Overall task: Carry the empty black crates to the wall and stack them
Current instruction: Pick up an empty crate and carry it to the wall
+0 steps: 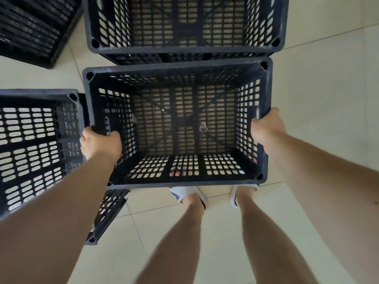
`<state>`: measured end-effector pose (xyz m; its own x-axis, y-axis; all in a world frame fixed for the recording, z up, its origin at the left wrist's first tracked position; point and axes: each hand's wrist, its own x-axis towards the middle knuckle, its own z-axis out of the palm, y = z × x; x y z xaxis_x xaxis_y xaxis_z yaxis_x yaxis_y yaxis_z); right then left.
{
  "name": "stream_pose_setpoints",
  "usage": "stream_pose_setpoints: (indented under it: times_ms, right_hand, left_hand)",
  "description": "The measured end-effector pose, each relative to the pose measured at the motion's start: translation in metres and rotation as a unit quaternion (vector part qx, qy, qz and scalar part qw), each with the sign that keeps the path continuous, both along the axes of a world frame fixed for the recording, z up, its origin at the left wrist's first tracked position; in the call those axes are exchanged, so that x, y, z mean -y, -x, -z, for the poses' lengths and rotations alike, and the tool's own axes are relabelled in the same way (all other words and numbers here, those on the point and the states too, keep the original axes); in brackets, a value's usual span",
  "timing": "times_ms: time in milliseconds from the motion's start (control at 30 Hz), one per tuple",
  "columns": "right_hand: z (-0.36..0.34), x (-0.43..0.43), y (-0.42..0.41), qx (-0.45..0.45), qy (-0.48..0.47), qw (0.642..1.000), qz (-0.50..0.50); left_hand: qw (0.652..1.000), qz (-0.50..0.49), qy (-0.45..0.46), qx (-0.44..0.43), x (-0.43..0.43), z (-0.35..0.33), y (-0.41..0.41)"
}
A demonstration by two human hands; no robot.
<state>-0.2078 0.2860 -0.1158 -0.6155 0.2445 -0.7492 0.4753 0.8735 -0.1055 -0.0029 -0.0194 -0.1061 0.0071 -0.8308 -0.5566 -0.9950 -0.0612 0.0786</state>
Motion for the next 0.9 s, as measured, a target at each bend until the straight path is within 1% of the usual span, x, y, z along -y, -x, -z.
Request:
stream_pose_setpoints:
  times_ms: [67,233,400,500,600,800,900]
  right_hand:
    - [0.007,-0.004,0.003,0.003,0.004,1.000,0.009]
    - [0.015,-0.016,0.006,-0.010,0.007,1.000,-0.014]
    - [0.011,-0.026,0.009,-0.008,0.002,1.000,0.024]
    - [0.001,-0.033,0.007,-0.006,0.001,1.000,0.003]
    - [-0.021,-0.039,0.005,-0.009,0.001,1.000,-0.007]
    - [-0.091,-0.055,0.017,0.000,-0.008,1.000,-0.023]
    - [-0.141,-0.061,0.028,0.002,-0.024,0.999,-0.041]
  left_hand:
    - [1.000,-0.015,-0.003,0.001,0.000,0.004,0.000]
    - [0.998,-0.051,-0.030,-0.004,0.005,0.002,0.000]
    - [0.980,-0.159,-0.114,-0.038,0.008,-0.001,-0.001]
    - [0.984,-0.140,-0.109,-0.013,0.004,-0.015,-0.002]
    - [0.987,-0.124,-0.091,-0.038,0.001,-0.039,-0.004]
    - [0.983,-0.138,-0.104,-0.062,0.025,-0.066,-0.031]
    - [0.982,-0.114,-0.127,-0.080,0.012,-0.125,-0.026]
